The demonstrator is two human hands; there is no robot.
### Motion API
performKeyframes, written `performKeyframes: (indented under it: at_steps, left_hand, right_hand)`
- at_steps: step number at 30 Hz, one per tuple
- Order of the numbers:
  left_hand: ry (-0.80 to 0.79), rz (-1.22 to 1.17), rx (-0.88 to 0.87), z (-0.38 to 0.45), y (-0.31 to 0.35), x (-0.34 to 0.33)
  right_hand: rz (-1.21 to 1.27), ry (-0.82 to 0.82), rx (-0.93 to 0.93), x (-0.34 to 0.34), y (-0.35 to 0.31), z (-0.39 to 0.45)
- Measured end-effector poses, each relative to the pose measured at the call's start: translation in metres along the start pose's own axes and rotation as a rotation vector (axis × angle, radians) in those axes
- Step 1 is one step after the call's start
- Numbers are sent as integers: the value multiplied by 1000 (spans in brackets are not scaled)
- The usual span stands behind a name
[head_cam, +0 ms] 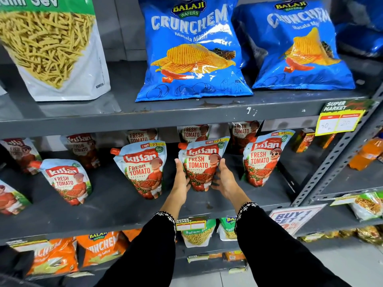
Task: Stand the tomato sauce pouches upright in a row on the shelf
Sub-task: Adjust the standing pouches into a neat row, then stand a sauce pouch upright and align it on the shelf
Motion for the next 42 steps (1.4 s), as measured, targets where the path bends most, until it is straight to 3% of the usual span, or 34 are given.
performKeyframes:
  at_steps: [10,18,24,26,29,31,35,42]
  left_hand:
    - [14,30,-17,-5,5,1]
    - [72,18,60,-9,-10,72]
    - [-8,182,119,-19,-10,140]
    - [5,186,124,-22,-2,160]
    - [6,160,97,-22,20,184]
    - [-17,136,78,-25,34,186]
    - [-84,128,46,-26,53,179]
    - [-126,98,6,-28,61,171]
  right_hand:
    - [20,55,1,-1,0,-4]
    - [-107,414,94,-9,22,-23]
    - [-160,587,128,-60,49,-51]
    - [-141,510,133,-87,55,-55]
    - [-34,260,77,-141,62,-55]
    - [44,149,51,-151,84,-20]
    - [145,83,6,-173,66,-40]
    - [90,41,-5,-184,44,-51]
Point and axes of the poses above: each hand's wrist, its own z-axis towards the middle knuckle, its own x-axis out of the back of the hand, y = z × x, the point moved 9 cm from there along z, towards the middle knuckle, and after that the axes turned 10 degrees about x, right-handed, at the moved point
